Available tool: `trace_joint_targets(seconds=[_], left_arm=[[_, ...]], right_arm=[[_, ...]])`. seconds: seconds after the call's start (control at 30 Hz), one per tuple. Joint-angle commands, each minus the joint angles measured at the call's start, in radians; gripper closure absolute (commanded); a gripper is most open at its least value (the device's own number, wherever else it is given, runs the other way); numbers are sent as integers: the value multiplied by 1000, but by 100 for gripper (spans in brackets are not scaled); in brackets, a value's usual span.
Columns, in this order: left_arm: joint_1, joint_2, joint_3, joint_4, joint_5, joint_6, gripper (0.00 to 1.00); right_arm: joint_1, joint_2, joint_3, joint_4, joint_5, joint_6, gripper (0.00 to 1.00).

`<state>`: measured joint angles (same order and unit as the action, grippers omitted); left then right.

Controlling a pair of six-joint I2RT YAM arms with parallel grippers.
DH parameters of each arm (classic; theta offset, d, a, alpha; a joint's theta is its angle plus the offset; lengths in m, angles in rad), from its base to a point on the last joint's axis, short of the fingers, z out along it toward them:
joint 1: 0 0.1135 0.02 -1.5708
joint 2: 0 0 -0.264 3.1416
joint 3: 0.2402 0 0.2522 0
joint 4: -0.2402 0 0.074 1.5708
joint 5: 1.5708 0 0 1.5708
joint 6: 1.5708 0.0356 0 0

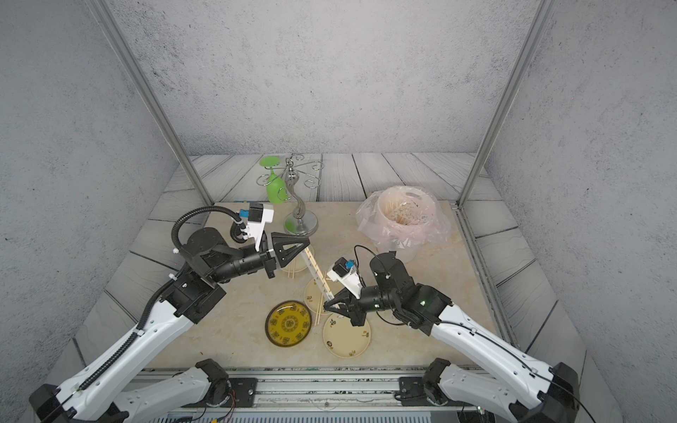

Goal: Remove the packaging of disposable chopsticks
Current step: Remove the packet bag from the disposable chopsticks.

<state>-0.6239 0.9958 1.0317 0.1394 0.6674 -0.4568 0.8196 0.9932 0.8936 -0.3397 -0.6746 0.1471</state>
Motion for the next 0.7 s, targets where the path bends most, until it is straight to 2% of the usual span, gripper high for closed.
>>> trace_joint_targets(seconds=[0.0,0.07,0.17,0.23,0.47,0.67], left_arm=[[6,-17,-13,15,-62,35,100],[6,-15,-15,9,-60,36,100],[6,-12,-14,6,-58,31,76],[6,-12,-14,5,-59,34,74],[6,-33,-27,13,-68,43,99],[6,-37,-30,15,-74,41,100]], right_arm=[[3,-32,10,-12,-43,6,100],[3,-33,10,-13,-52,6,100],[3,-33,13,-21,-62,6,100],[3,-34,13,-22,-60,5,100],[3,-29,14,-28,-57,3,100],[3,-24,16,-29,-57,4,100]])
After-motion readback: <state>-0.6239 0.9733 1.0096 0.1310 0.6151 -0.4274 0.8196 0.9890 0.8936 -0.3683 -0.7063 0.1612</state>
